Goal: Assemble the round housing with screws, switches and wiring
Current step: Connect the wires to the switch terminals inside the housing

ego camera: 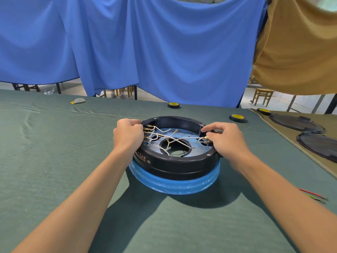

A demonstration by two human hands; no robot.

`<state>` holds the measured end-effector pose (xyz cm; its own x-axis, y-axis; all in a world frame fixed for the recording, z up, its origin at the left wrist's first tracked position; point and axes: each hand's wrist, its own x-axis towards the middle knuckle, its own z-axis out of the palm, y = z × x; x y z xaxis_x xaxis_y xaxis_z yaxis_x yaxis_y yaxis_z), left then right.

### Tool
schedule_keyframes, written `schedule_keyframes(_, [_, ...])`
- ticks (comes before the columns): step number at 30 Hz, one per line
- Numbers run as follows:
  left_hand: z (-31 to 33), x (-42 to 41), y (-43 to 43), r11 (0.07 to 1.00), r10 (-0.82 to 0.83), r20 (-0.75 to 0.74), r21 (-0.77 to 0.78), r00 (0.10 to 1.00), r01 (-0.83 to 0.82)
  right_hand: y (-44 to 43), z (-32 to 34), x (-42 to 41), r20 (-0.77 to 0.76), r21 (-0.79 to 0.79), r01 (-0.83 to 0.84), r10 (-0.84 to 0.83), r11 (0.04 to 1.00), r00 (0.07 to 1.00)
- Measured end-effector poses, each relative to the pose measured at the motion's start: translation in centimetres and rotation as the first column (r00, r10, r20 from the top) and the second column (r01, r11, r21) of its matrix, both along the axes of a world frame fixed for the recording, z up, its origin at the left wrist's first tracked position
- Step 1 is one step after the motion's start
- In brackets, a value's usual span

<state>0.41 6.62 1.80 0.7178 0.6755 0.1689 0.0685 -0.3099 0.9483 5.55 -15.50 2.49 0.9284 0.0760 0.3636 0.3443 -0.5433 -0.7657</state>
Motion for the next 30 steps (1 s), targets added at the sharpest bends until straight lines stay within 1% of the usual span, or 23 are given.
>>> schedule_keyframes(1, [0.1,-0.4,-0.3,0.997,0.023,-0.017,0.068,1.0,-0.022,0.0,0.0,0.2,-0.013,0.055,-0.003,0.003,0.999,1.0])
schedule_keyframes(2, [0.3,-0.7,-0.6,0.987,0.048,-0.034,0.156,0.998,-0.043,0.0,0.0,0.5,-0.013,0.072,-0.005,0.006,0.997,1.0])
schedule_keyframes(4, [0.9,-1.4,-1.4,0.925,0.097,-0.049,0.374,0.994,-0.072,0.0,0.3,1.0,0.001,0.034,-0.019,0.018,0.999,1.0])
schedule_keyframes(6, [1.7,-2.0,-2.6,0.823,0.104,-0.035,0.565,0.994,-0.067,-0.3,0.8,1.2,0.001,-0.045,-0.064,0.064,0.997,0.998])
schedule_keyframes(7, [2.1,-2.2,-3.4,0.766,0.077,-0.023,0.641,0.997,-0.044,-0.7,1.0,1.3,-0.01,-0.075,-0.102,0.101,0.992,0.995])
schedule_keyframes(9, [2.6,-2.3,-5.1,0.631,-0.033,-0.039,0.774,0.999,0.051,-1.7,1.4,1.2,-0.032,-0.089,-0.157,0.155,0.984,0.987])
schedule_keyframes(10, [2.7,-2.2,-6.0,0.572,-0.098,-0.087,0.81,0.991,0.128,-2.2,1.4,1.0,-0.03,-0.081,-0.164,0.162,0.983,0.986])
schedule_keyframes(12, [2.9,-1.5,-7.3,0.489,-0.206,-0.258,0.809,0.944,0.327,-3.5,1.3,0.6,0.0,-0.082,-0.135,0.136,0.987,0.991])
schedule_keyframes(14, [3.1,-0.6,-8.1,0.457,-0.273,-0.419,0.736,0.866,0.5,-4.4,0.9,0.1,0.009,-0.108,-0.123,0.124,0.987,0.992])
schedule_keyframes(15, [3.1,-0.2,-8.3,0.453,-0.293,-0.456,0.708,0.841,0.542,-4.8,0.7,-0.2,-0.001,-0.112,-0.136,0.137,0.984,0.991])
schedule_keyframes(17, [3.2,0.3,-8.5,0.464,-0.319,-0.444,0.697,0.837,0.547,-5.1,0.5,-0.8,-0.033,-0.078,-0.174,0.172,0.982,0.985])
schedule_keyframes(20, [3.3,0.3,-8.9,0.508,-0.348,-0.366,0.7,0.863,0.502,-4.9,0.3,-1.7,-0.081,0.046,-0.22,0.223,0.974,0.971])
schedule_keyframes(25, [2.7,-0.1,-9.4,0.542,-0.373,-0.342,0.675,0.863,0.502,-3.8,-0.2,-2.2,-0.151,0.169,-0.15,0.176,0.974,0.973])
schedule_keyframes(27, [2.6,-0.4,-9.6,0.536,-0.348,-0.341,0.692,0.873,0.483,-3.7,-0.1,-2.1,-0.177,0.217,-0.157,0.197,0.963,0.964])
schedule_keyframes(30, [2.8,-0.7,-9.9,0.516,-0.3,-0.36,0.718,0.883,0.468,-4.3,0.6,-1.8,-0.251,0.255,-0.226,0.29,0.94,0.923])
